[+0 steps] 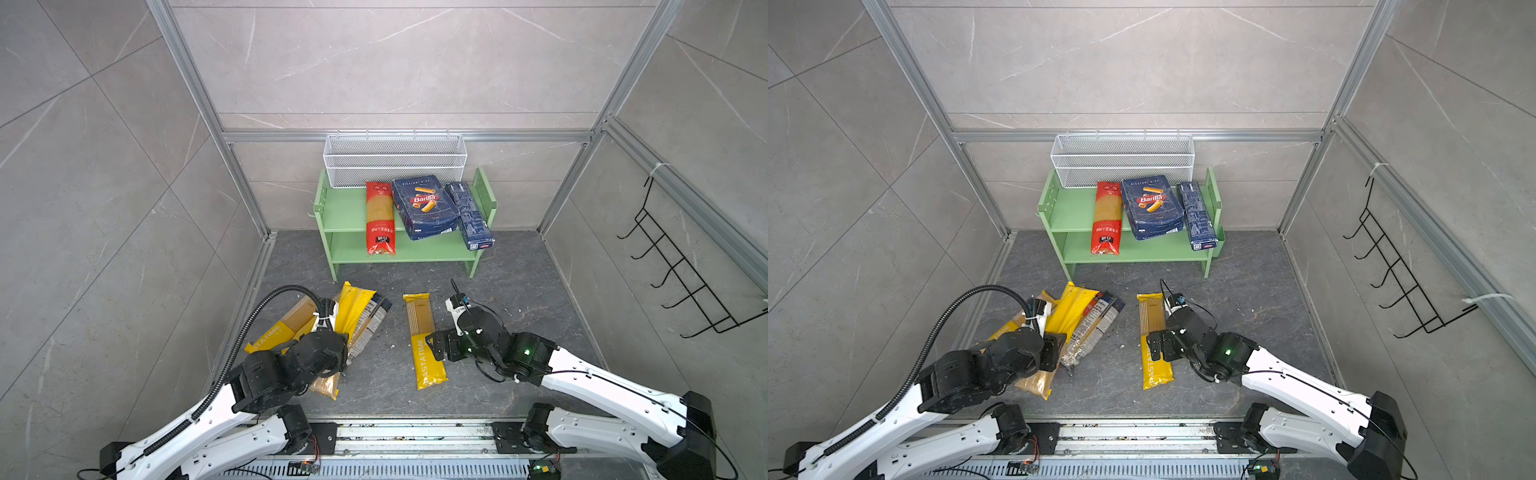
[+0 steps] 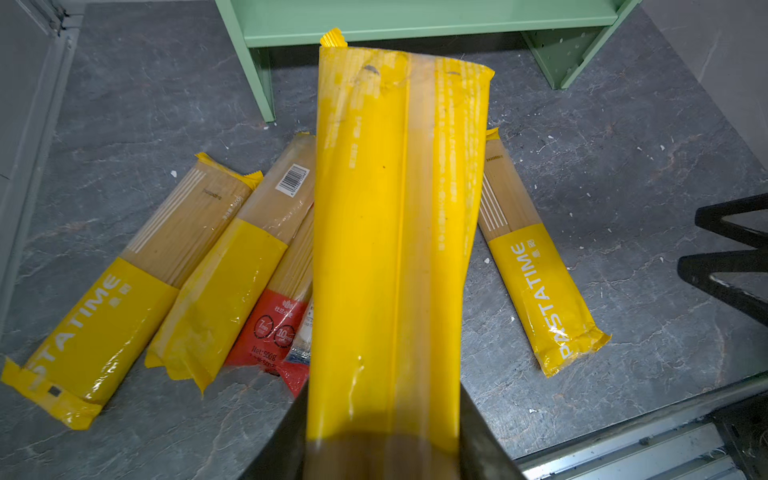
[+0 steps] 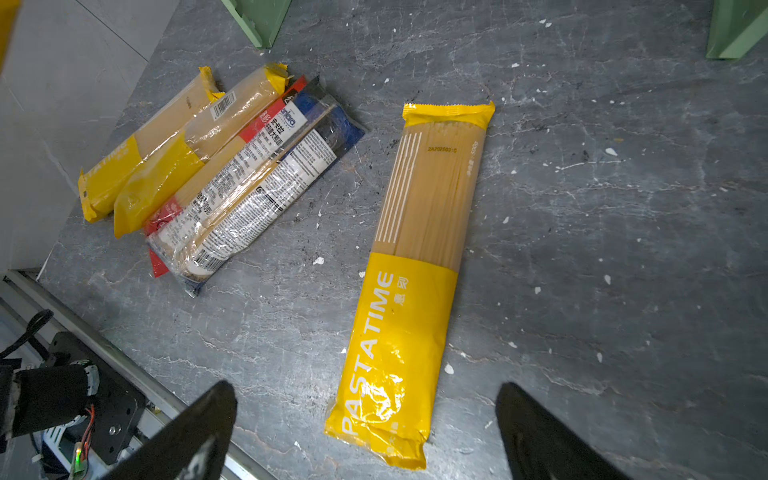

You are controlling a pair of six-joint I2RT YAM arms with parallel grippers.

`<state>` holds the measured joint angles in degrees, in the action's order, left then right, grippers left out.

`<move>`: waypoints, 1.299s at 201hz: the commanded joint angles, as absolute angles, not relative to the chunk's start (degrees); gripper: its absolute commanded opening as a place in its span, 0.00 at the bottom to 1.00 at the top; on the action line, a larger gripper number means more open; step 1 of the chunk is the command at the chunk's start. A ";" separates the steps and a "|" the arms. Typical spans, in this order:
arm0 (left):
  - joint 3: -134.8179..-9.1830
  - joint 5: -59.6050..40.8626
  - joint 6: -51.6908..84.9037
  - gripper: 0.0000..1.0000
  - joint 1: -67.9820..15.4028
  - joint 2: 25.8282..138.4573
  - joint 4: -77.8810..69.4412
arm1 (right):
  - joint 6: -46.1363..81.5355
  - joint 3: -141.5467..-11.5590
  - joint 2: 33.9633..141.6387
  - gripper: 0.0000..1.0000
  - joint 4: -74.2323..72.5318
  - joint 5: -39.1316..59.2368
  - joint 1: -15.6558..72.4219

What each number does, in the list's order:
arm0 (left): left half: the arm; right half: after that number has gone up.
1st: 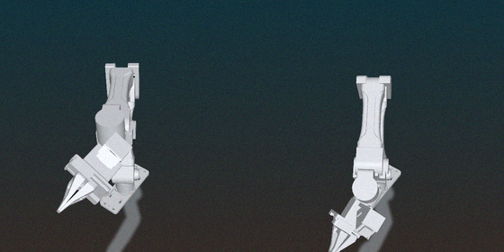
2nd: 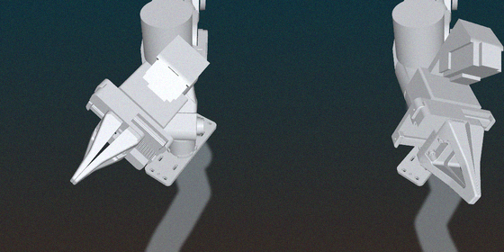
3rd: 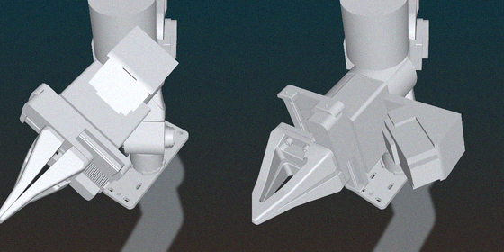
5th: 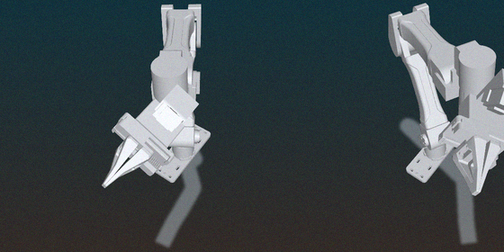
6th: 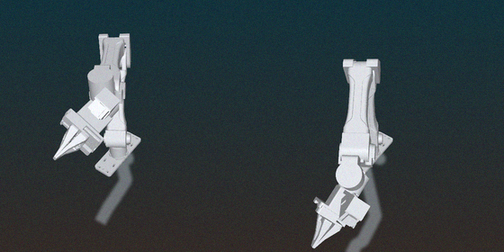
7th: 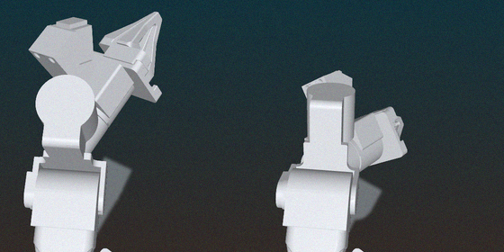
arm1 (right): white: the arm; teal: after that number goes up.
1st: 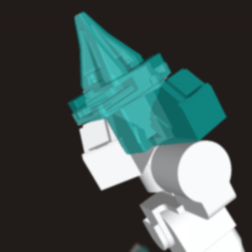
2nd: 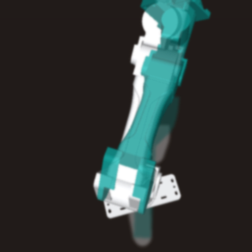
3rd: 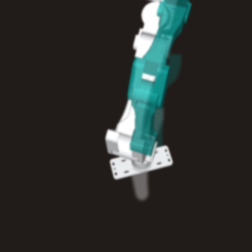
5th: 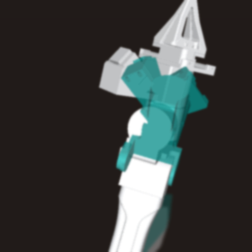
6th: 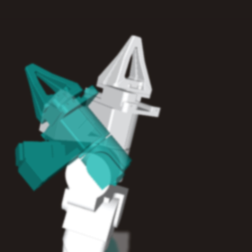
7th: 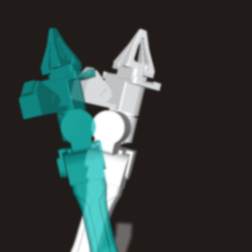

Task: Place and organize the pasta boxes and bags onto the shelf
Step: 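Grasp a yellow spaghetti bag with the left gripper while the right approaches PASTATIME bag, then lift the yellow spaghetti bag with the left gripper up onto the shelf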

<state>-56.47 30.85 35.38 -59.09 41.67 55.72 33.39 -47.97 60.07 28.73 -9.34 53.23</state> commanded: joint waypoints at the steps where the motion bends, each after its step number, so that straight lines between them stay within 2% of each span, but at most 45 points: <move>1: -63.36 35.38 32.15 0.00 -58.83 43.03 53.36 | 31.91 -50.16 59.74 1.00 29.84 -9.33 53.55; 71: -80.03 41.72 25.57 0.00 -57.67 55.97 54.26 | 29.60 -55.34 58.54 1.00 32.60 -9.10 53.56; 96: -85.04 36.62 23.08 0.00 -52.11 59.84 52.57 | 28.97 -56.74 58.01 1.00 33.11 -8.49 53.59; 127: -89.76 22.45 20.31 0.00 -37.80 65.44 48.96 | 28.04 -58.05 57.83 1.00 33.62 -8.60 53.61; 195: -113.59 19.24 13.60 0.00 -31.42 84.82 48.61 | 26.23 -60.52 58.79 1.00 34.80 -9.90 53.40; 261: -131.25 13.45 11.41 0.00 -23.50 101.44 46.14 | 24.92 -62.93 60.25 1.00 36.63 -12.65 51.94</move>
<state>-122.50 15.51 13.98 -25.65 98.26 54.63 26.48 -60.71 58.94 34.33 -10.68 52.73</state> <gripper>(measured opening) 0.359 0.995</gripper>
